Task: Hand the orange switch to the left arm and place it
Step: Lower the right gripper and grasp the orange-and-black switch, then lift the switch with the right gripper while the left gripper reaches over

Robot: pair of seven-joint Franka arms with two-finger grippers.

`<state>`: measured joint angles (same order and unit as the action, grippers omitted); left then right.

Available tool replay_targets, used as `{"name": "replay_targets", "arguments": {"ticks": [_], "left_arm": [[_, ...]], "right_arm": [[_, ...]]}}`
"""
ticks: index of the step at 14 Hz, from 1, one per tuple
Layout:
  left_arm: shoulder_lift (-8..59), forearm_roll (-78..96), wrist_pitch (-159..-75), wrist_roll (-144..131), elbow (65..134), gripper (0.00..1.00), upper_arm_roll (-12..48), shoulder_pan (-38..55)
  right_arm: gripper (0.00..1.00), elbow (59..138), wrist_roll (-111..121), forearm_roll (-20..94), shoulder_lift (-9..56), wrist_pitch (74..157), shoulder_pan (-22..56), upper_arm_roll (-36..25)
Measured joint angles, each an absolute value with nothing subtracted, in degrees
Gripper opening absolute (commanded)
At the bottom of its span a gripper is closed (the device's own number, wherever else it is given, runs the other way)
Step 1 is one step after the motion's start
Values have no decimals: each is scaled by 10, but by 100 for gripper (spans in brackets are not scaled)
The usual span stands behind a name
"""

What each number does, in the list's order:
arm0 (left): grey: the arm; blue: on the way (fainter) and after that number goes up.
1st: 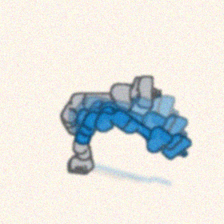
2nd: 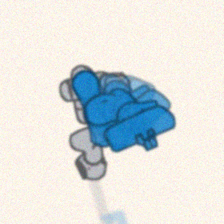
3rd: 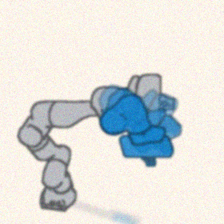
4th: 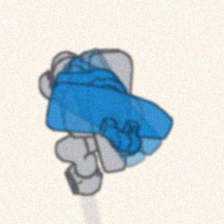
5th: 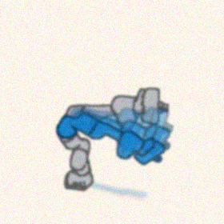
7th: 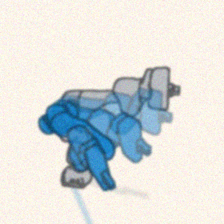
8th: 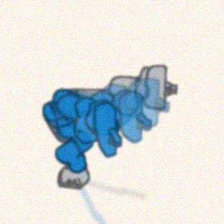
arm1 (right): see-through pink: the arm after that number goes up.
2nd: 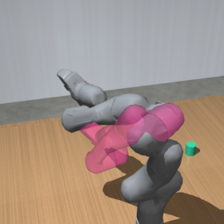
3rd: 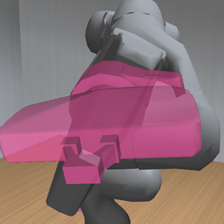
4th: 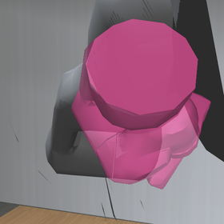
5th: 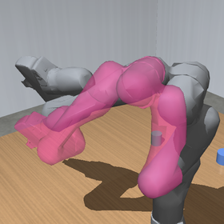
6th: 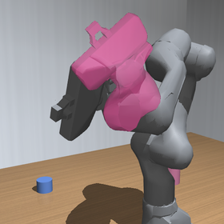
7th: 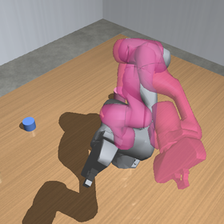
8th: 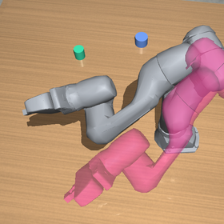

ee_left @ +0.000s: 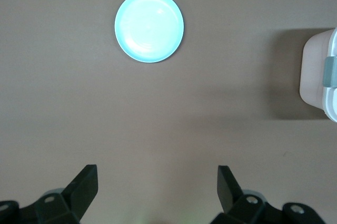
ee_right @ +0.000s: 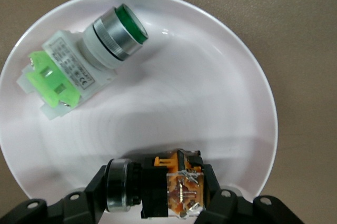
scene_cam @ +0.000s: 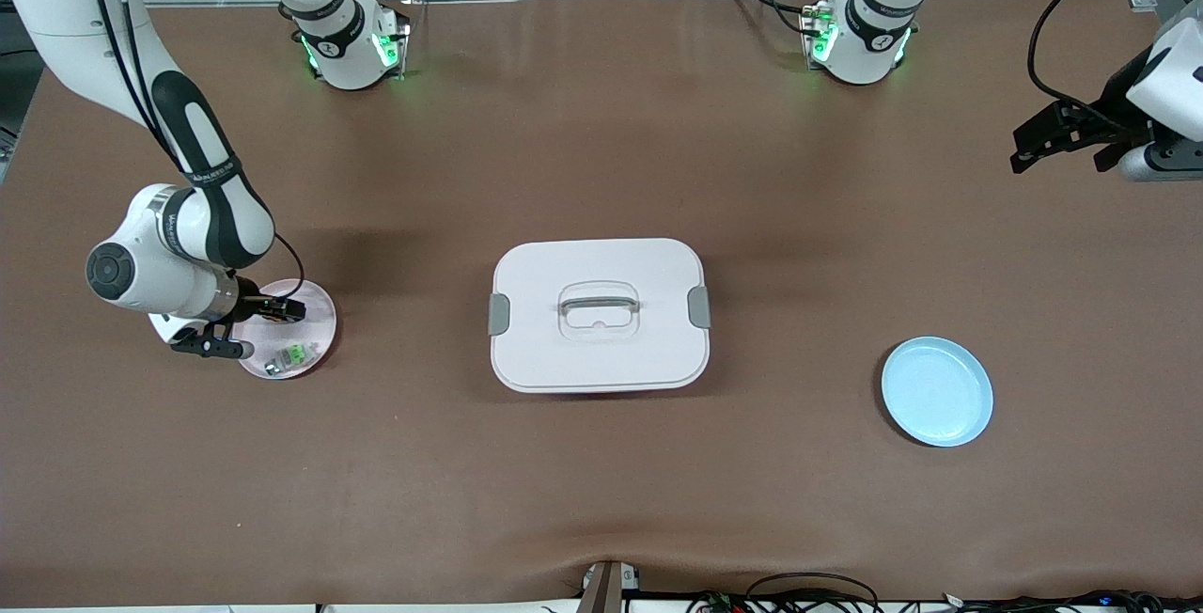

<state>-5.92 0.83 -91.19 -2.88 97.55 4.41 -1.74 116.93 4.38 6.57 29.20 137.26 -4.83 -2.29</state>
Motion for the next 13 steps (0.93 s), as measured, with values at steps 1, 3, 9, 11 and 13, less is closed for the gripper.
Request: {"name": "replay_targets", "arguments": {"ticks": [1,3,9,11,13], "left_arm": [[-59,8,-912,-29,976,100,44,-17],[-59,8,-912,-29,976,100,44,-17],[-59,9,-910,-29,962,100,48,-14],[-59,11,-895,-29,943,100,66,-12],[-60,25,-880,-30,922,100,84,-11]], "right_arm": [[0,1168,44,67,292,1366,-49,-23],[0,1160,41,79,292,1343,-50,-25],[0,1041,-70,98,286,1135,-50,-26],[0,1007,-109,114,286,1081,-49,-25],[0,975,-156,135,285,1028,-48,-24]]}}
